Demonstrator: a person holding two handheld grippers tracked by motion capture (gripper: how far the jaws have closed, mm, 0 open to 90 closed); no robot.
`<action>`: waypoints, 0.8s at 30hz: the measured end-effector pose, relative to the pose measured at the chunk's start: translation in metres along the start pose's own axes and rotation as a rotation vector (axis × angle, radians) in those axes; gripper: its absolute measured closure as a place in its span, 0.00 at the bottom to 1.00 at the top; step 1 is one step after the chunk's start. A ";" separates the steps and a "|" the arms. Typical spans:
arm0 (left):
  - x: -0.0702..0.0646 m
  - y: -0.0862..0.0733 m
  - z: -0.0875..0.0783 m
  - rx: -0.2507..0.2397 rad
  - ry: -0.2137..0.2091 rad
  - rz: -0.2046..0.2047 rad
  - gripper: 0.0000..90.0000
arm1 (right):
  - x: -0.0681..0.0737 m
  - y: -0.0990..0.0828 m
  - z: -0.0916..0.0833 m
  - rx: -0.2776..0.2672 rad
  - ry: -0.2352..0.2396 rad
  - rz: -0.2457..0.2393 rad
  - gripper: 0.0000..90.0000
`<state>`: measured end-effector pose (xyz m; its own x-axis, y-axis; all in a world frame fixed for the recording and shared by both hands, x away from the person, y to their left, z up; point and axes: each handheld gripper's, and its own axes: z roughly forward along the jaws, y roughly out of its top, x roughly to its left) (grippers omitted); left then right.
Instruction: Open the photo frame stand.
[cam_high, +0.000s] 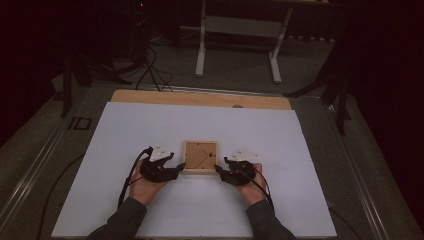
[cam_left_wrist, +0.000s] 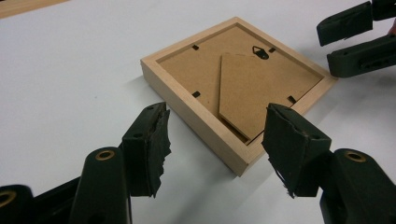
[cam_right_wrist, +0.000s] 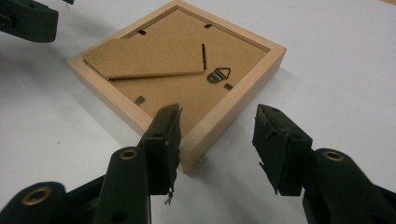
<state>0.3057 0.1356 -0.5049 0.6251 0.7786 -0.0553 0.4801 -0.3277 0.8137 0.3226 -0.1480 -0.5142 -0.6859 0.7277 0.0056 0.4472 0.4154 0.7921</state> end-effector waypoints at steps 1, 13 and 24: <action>0.000 0.000 0.000 -0.004 -0.003 -0.003 0.45 | 0.000 0.000 0.000 -0.003 0.001 -0.002 0.57; -0.003 0.002 0.000 -0.003 -0.007 0.004 0.45 | 0.012 0.000 0.003 -0.021 0.006 -0.060 0.81; -0.006 0.003 0.001 -0.007 -0.017 0.005 0.45 | 0.016 0.000 0.003 -0.028 0.011 -0.082 0.99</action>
<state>0.3038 0.1302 -0.5029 0.6378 0.7677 -0.0610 0.4729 -0.3278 0.8179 0.3133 -0.1352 -0.5163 -0.7256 0.6861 -0.0535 0.3732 0.4576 0.8070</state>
